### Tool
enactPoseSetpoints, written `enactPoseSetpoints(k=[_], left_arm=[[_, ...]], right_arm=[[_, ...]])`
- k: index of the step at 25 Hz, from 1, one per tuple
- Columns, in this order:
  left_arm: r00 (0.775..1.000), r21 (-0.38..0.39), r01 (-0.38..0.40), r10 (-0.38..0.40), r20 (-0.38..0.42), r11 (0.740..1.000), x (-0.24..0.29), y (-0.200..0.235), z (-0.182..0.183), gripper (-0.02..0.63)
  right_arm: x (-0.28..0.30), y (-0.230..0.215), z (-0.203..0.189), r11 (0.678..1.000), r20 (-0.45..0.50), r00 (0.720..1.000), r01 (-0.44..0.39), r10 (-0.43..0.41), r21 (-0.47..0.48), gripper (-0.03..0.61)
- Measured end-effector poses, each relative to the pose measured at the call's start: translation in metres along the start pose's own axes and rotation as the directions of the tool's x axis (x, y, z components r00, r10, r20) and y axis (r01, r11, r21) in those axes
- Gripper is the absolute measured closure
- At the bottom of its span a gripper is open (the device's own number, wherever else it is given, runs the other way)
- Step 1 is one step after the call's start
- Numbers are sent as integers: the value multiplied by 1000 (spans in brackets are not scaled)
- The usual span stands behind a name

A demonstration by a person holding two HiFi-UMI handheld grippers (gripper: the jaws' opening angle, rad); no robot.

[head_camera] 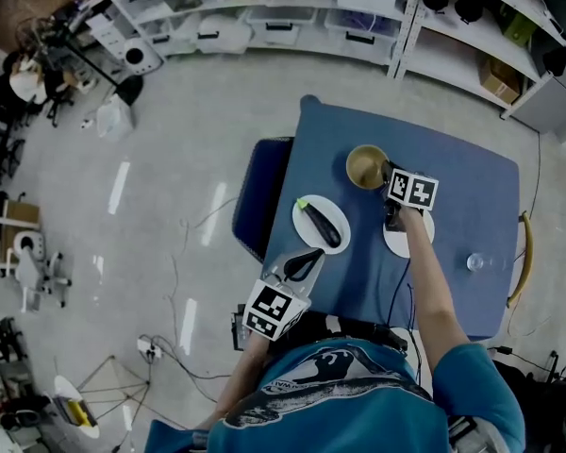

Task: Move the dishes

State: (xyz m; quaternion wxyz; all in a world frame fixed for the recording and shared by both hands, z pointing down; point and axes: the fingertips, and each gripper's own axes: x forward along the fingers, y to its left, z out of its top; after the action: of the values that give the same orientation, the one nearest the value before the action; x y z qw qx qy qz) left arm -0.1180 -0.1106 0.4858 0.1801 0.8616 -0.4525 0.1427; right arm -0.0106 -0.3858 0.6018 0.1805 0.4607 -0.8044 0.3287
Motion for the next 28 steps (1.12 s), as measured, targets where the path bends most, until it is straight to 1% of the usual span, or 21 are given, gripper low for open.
enactPoseSetpoints(k=[3,6,11,13,15,16,20,22,25,28], left_arm=[[1000,-14,-18,18,-2,1000,-8,7,-4,600],[1000,-23,-31,31,2,999,-9,10,-6,600],[1000,-32,-27,27,3,999,-6,9,-8,600],[1000,-30,-22,22,1,999,-8,8,-7,600],[1000,-27,-18,18,9,999,-11,8,-5,600],[1000,-28,-16,16,13,999,-13,8,-6,600],[1000,-29,-15,15,16,999,-17,12,-8,600],[1000,-25,-10,11,20,1000,-18,13,-8,600],[1000,-17,7,-6,27,1000,-17,13,-4,600],[999,-7,39,-38,33,999,-16,10,-1,600]], right_arm=[[9,-3,-4,999,-15,1000,22,-22,24,560],[10,-10,-4,998,-10,1000,23,-22,59,560],[11,-14,-3,999,-13,1000,2,-2,45,554],[11,-11,-2,999,-16,1000,-8,9,33,529],[10,-9,-2,1000,-20,1000,-11,11,24,449],[9,-8,-4,1000,-22,1000,-7,7,19,426],[-3,-7,-2,1000,-4,1000,8,-8,6,414],[-15,-1,2,1000,22,1000,-8,8,8,413],[-37,15,9,998,68,996,-56,56,1,413],[-64,36,13,994,112,988,-102,106,-37,413]])
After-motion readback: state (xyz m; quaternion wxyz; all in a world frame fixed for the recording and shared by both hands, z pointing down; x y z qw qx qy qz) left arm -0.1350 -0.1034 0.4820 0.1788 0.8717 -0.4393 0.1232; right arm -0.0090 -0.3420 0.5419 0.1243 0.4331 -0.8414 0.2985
